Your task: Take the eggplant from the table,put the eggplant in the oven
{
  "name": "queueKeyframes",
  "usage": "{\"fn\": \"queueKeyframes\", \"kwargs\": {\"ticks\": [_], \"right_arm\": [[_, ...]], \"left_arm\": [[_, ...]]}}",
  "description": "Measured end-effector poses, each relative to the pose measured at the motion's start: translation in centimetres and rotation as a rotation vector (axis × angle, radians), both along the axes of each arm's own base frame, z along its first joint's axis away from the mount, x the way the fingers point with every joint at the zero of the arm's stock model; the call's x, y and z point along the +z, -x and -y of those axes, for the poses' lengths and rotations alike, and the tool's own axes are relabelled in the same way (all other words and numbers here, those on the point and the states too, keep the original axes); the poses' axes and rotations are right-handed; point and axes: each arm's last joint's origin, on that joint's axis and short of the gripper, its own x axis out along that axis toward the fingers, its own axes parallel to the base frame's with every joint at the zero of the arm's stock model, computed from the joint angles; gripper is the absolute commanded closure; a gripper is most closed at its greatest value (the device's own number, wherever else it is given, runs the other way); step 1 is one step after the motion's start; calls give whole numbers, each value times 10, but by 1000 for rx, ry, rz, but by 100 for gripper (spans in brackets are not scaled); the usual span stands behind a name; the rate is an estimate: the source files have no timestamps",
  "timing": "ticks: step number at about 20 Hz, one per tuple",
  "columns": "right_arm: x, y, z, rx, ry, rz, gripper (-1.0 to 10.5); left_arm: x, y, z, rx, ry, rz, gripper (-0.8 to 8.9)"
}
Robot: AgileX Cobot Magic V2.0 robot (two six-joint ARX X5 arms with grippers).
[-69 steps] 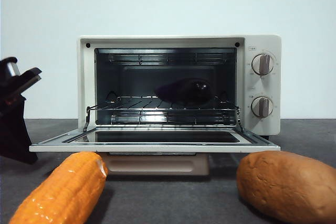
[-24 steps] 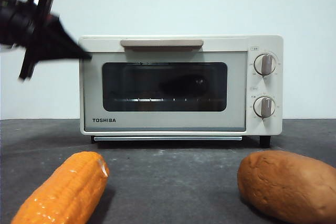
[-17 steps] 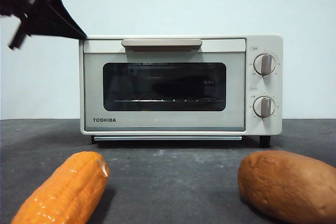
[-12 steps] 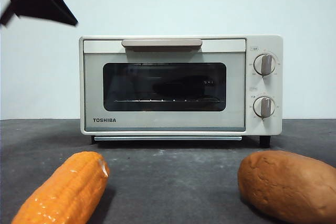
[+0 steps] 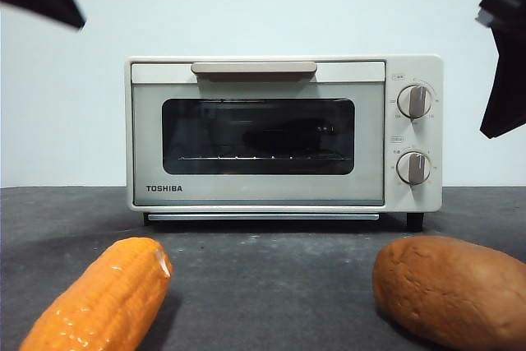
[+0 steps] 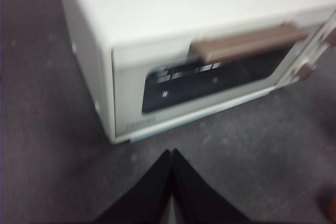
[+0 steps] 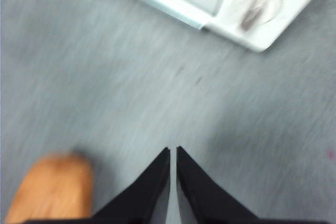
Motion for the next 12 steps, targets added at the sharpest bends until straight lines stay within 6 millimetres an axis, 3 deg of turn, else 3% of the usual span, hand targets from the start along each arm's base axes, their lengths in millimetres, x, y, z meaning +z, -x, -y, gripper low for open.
{"fn": "queueKeyframes", "kwargs": {"ticks": [6,8,12], "right_arm": [[-16,-3,26,-167,-150,232,940],[-27,0,30,-213,-129,255,940],[-26,-1,31,-259,-111,285,940]], "left_arm": [[-55,31,-11,147,24,69,808],[-60,37,-13,159,43,44,808],[-60,37,-13,165,51,33,808]]}}
